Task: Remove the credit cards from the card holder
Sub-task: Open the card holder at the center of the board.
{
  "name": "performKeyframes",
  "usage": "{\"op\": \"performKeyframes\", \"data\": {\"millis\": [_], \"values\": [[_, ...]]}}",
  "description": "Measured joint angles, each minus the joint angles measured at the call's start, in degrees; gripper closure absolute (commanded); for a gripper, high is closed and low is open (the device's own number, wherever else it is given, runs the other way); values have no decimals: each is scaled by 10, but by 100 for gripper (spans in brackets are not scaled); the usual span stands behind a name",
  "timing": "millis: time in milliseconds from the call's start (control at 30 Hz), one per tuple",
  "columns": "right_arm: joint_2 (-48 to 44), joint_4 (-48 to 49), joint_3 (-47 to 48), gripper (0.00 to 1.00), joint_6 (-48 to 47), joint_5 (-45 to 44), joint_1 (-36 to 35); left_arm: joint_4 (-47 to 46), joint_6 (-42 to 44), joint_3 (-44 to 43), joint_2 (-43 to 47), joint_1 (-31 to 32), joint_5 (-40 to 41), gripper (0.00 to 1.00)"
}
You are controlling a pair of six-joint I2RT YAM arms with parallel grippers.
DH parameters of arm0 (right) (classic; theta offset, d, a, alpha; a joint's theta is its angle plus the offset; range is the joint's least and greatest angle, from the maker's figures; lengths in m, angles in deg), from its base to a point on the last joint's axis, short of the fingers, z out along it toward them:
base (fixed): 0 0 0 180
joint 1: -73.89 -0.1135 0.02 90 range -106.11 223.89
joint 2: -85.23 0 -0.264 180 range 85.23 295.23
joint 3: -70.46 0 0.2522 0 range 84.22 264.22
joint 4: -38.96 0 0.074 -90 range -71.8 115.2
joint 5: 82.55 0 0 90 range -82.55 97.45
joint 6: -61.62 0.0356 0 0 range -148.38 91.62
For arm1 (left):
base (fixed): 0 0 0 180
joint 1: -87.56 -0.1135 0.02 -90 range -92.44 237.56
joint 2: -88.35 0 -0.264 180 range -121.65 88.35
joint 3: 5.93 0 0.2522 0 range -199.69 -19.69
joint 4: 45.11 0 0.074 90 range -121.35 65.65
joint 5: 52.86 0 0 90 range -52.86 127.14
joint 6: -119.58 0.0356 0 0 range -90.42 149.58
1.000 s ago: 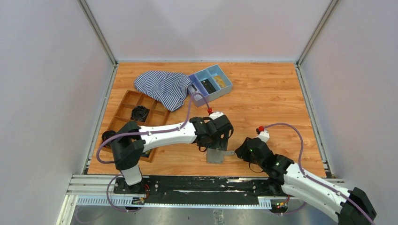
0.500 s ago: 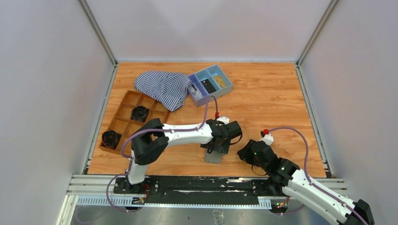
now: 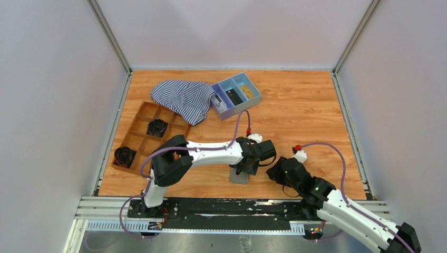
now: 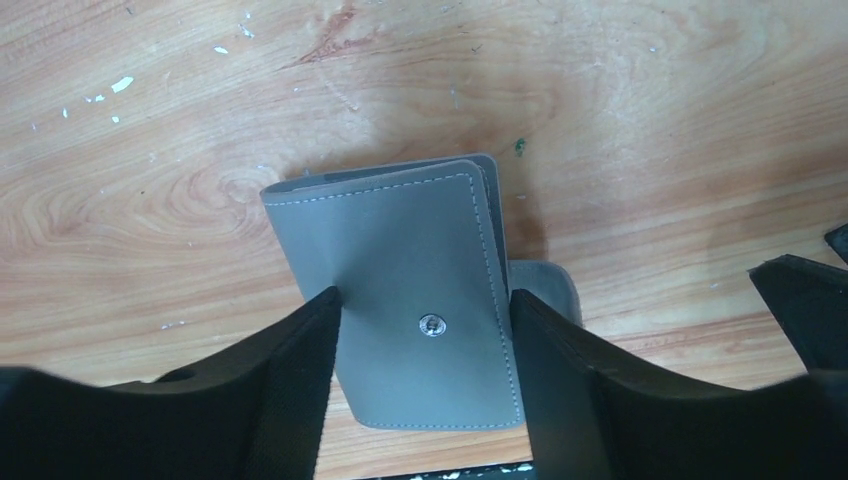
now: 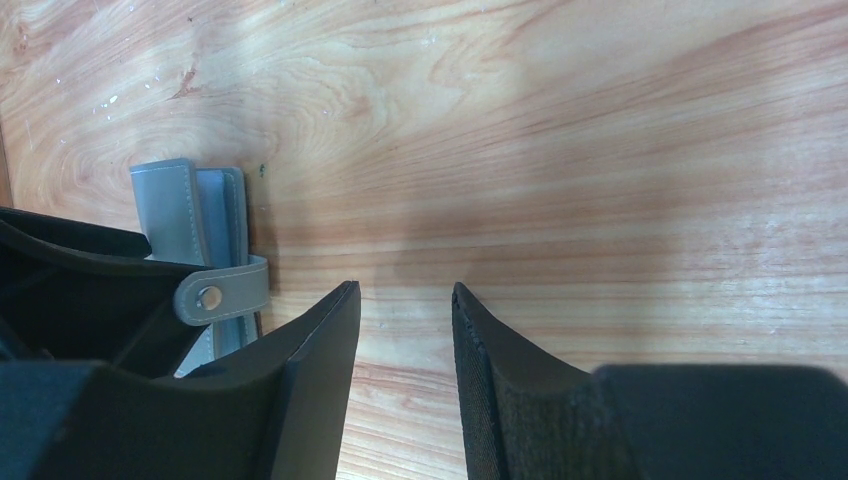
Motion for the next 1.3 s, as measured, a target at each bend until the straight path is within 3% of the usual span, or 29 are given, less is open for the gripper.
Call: {"op": "performKeyframes", "data": {"millis": [133, 367, 633, 800, 933, 1067, 1300], "values": [[0, 0, 0, 57, 0, 0, 0, 2, 1, 0, 3, 0, 5, 56], [0, -1, 0, 58, 0, 0, 0, 9, 12, 0, 34, 0, 18, 100], [7, -22, 15, 56, -32, 9, 0, 23, 28, 4, 115, -5, 25, 100], [33, -24, 39, 46, -66, 36, 0, 21, 40, 16, 170, -27, 4, 100], [70, -3, 64, 43, -83, 69, 0, 17, 49, 49, 217, -50, -5, 100], [113, 27, 90, 48, -89, 105, 0, 5, 58, 111, 249, -78, -25, 100], [198, 95, 149, 59, -96, 170, -1, -112, 50, 280, 326, -153, -129, 100]]}}
